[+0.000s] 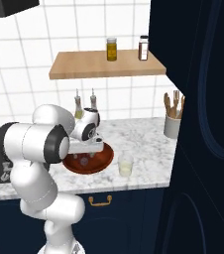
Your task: Grab a lemon wedge from the fridge and one ice cube from the ice bowl, and put them in the glass of lemonade.
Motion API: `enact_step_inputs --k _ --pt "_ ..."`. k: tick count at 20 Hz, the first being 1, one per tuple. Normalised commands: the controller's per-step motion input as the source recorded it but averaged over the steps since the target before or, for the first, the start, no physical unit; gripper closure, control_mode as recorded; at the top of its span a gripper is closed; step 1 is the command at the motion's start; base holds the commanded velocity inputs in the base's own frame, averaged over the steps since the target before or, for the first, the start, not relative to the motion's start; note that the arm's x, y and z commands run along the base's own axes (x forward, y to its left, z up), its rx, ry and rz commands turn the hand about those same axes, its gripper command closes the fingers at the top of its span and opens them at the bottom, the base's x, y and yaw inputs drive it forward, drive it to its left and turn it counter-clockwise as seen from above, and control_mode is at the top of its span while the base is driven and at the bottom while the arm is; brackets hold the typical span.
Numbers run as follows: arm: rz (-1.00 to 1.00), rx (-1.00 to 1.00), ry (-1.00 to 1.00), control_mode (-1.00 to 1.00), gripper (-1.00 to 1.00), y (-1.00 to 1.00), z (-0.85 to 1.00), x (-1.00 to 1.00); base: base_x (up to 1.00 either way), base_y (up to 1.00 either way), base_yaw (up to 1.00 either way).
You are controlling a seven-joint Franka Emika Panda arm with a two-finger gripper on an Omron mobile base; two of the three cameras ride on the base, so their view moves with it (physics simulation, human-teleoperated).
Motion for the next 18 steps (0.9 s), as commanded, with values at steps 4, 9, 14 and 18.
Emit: enact_step_inputs --k 4,9,14,18 --pt "0.00 0.00 0.00 -1.00 -1.00 -0.13 0.04 -0.13 0.00 0.00 0.00" --pt "-0.04 0.00 0.00 -1.00 -1.00 -0.16 -0.01 -0.04 0.00 0.00 0.00" --pt "-0.14 -0.01 0.02 -1.00 -1.00 -0.02 -0.05 0.00 0.00 0.00 0.00" --pt "-0.15 -0.04 0.05 -1.00 -1.00 0.00 -0.03 0.00 0.00 0.00 0.00"
